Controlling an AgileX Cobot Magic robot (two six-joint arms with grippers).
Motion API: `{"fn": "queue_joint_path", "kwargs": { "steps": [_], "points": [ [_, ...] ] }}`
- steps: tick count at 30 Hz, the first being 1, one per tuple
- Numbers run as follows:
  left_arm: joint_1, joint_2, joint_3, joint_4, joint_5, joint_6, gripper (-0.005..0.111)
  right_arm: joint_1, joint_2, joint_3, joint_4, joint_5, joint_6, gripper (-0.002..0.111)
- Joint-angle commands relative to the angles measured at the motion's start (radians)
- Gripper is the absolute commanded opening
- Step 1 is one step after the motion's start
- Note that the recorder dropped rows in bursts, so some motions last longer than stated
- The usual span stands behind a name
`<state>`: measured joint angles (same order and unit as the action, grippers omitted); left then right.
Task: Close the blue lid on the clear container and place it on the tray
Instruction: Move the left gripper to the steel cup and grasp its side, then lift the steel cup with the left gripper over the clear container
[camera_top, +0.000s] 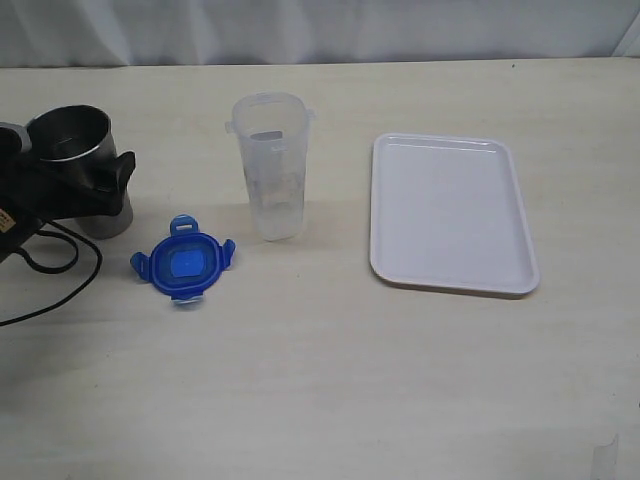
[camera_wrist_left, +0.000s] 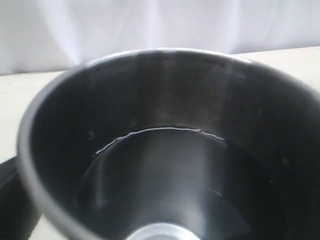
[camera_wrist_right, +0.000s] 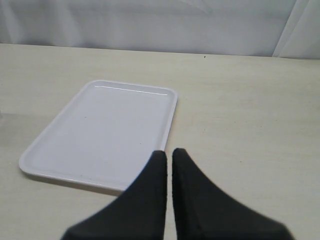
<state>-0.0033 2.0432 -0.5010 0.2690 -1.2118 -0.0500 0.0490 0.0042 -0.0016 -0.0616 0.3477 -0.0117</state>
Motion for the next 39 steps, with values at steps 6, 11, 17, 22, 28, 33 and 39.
{"fn": "queue_joint_path", "kwargs": {
  "steps": [6, 11, 17, 22, 28, 33, 39],
  "points": [
    [-0.008, 0.004, -0.014, 0.007, -0.009, -0.035, 0.102, -0.003, -0.004, 0.002, -0.007, -0.001, 0.004, 0.004],
    [-0.008, 0.002, -0.013, 0.007, -0.009, -0.035, 0.102, -0.003, -0.004, 0.002, -0.007, -0.001, 0.004, 0.004],
    [-0.008, 0.002, -0.023, 0.007, -0.009, -0.057, 0.102, -0.003, -0.004, 0.002, -0.007, -0.001, 0.004, 0.004],
    [-0.008, 0.002, -0.026, 0.007, -0.009, -0.057, 0.102, -0.003, -0.004, 0.002, -0.007, -0.001, 0.004, 0.004],
    [-0.008, 0.002, -0.026, 0.007, -0.009, -0.057, 0.102, -0.003, -0.004, 0.002, -0.007, -0.001, 0.004, 0.004],
    [-0.008, 0.002, -0.026, 0.007, -0.009, -0.057, 0.102, -0.003, -0.004, 0.002, -0.007, -0.001, 0.004, 0.004],
    [-0.008, 0.002, -0.026, 0.009, -0.009, -0.057, 0.102, -0.003, -0.004, 0.002, -0.007, -0.001, 0.004, 0.004]
  ]
}}
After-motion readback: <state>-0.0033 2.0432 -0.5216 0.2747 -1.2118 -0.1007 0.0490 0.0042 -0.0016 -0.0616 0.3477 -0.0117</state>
